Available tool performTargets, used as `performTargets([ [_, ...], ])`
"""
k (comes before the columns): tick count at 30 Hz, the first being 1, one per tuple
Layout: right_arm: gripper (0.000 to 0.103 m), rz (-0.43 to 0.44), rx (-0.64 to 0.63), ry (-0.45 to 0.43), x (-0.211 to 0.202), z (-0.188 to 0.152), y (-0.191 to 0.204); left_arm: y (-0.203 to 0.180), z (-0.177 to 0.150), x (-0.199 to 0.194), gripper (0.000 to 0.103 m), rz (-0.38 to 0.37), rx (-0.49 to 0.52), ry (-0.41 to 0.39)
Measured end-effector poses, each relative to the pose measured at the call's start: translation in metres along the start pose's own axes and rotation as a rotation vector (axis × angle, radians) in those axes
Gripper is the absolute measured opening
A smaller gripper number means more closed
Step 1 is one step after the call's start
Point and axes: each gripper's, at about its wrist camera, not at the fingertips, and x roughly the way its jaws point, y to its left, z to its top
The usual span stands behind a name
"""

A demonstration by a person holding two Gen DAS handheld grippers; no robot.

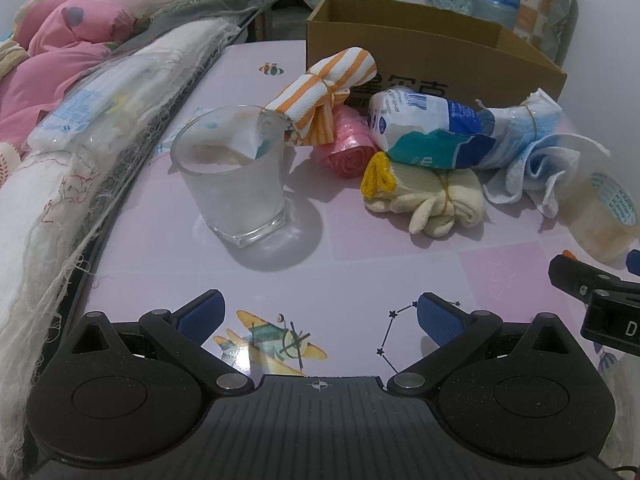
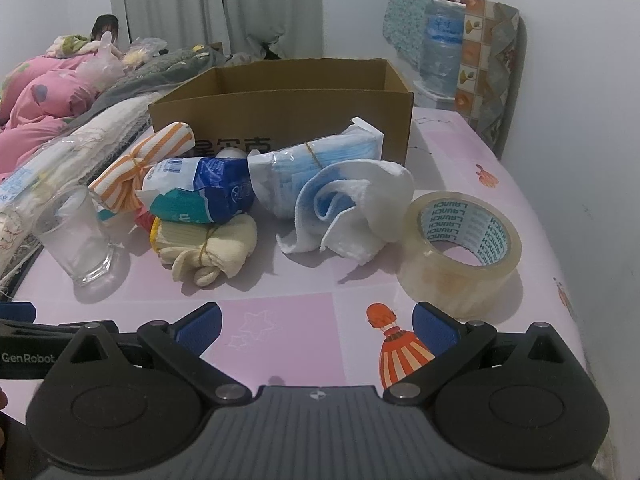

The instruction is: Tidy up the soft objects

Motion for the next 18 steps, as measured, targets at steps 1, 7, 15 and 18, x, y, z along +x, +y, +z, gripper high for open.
performTargets([
  [1,0.073,0.0,0.0,0.0,0.0,0.0,-0.0002,0.0,0.0,0.0,0.103,0.0,0.0,0.0],
  [7,0.073,-0.001,0.0,0.0,-0.0001,0.0002,-0.0007,-0.0007,0.0003,0.0001,0.103,-0.001,0.0,0.001],
  [15,0.073,-0.006,0.002,-0.001,-0.0005,0.0,-0.0026,-0.004,0.0003,0.0002,0.103,0.001,0.002,-0.001],
  [18,0.073,-0.01,-0.001,-0.002,-0.0019,-0.0005,-0.0031,-0.0036,0.0005,0.0,0.103,-0.001,-0.001,0.001],
])
